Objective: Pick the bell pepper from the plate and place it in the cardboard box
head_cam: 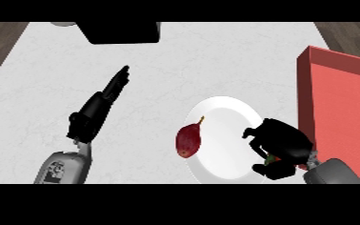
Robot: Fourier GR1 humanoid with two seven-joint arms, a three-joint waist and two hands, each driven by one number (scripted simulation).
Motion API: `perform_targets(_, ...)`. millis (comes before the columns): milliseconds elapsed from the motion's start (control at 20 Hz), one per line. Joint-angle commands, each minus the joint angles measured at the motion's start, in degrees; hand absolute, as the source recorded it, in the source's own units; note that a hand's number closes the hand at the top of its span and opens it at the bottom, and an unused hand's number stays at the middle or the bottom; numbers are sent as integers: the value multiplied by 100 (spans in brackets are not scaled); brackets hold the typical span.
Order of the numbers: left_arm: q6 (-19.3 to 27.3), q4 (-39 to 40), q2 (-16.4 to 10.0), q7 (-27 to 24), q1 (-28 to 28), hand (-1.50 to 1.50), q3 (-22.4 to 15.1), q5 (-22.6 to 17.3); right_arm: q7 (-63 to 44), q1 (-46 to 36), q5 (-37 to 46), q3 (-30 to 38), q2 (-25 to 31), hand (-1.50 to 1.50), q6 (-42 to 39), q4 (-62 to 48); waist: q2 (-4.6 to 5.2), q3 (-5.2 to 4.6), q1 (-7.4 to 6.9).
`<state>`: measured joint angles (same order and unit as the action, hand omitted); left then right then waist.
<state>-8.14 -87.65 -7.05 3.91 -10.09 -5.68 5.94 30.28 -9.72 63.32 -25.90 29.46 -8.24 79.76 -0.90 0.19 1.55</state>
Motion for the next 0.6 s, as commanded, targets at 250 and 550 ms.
perform_targets(250, 137, -44, -1, 39, 127, 0, 161, -36, 3624, 533, -1364, 815, 1885, 150, 1453, 427, 11, 48, 345)
perform_targets(550, 201, -114, 7, 27, 166, 0, 118, 55, 5001, 838, -2806, 1588, 2710, 150, 1445, 190, 32, 45, 360)
